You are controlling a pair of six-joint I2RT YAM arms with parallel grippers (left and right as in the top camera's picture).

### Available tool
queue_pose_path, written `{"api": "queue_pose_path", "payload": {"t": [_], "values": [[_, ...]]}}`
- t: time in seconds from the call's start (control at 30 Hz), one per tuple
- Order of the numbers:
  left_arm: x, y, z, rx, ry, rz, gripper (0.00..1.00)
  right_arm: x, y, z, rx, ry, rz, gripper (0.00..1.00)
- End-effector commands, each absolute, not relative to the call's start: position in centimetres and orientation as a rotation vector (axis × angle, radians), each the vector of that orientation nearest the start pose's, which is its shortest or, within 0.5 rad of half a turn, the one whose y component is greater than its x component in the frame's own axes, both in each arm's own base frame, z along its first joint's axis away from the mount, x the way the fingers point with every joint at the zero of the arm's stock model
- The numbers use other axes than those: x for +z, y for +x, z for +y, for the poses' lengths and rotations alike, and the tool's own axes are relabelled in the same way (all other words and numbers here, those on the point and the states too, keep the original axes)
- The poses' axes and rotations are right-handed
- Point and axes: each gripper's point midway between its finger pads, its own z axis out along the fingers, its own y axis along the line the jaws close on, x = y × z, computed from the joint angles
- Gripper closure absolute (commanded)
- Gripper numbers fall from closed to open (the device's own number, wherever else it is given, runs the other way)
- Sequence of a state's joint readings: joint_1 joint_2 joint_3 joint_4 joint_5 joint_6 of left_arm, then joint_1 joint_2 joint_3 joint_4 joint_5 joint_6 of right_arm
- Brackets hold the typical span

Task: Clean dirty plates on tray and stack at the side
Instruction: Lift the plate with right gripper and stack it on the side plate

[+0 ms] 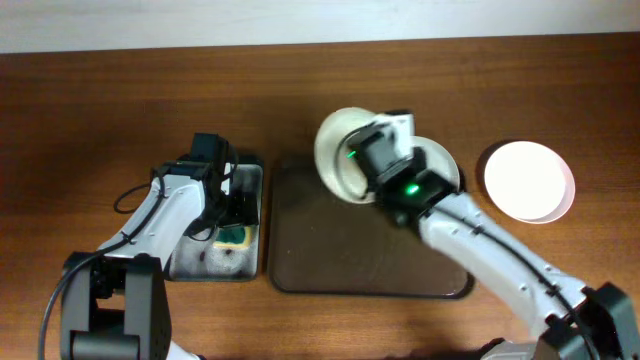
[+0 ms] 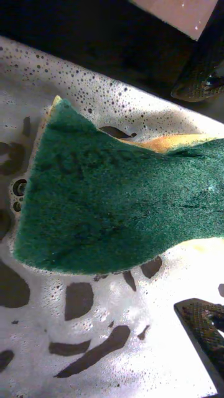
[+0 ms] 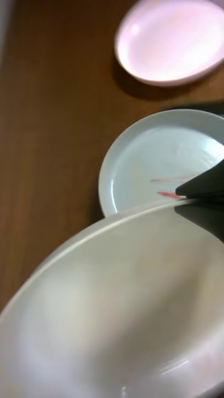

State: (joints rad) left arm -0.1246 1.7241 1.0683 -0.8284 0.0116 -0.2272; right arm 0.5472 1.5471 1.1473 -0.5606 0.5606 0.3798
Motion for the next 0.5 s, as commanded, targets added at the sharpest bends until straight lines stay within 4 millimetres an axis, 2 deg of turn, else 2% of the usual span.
{"api": "queue_pose_path", "payload": {"t": [0.0,0.07,0.13,0.27,0.37,0.47], "values": [[3.6,31.5,-4.2,-0.065,-0.151,3.026,0.0,15.7,39.2,9.8,0.092,0.207,2.456,0.96],[3.6,31.5,-4.2,-0.064,-0.151,3.026,0.01,15.1,39.6,5.1,0.201,0.375,2.498,0.96],[3.6,31.7,-4.3,-0.066,-0.151,3.02,0.01,14.6,39.2,-0.5,0.249,0.575,2.499,0.96],[3.6,31.8,-4.3,-0.067,-0.15,3.015,0.01,13.3,36.0,-11.6,0.158,0.974,2.442,0.96],[3.6,31.8,-4.3,-0.067,-0.15,3.015,0.0,11.4,33.7,-16.9,0.111,1.187,2.408,0.96],[3.6,31.8,-4.3,-0.067,-0.15,3.015,0.01,9.6,32.3,-19.4,0.094,1.3,2.4,0.96]]}}
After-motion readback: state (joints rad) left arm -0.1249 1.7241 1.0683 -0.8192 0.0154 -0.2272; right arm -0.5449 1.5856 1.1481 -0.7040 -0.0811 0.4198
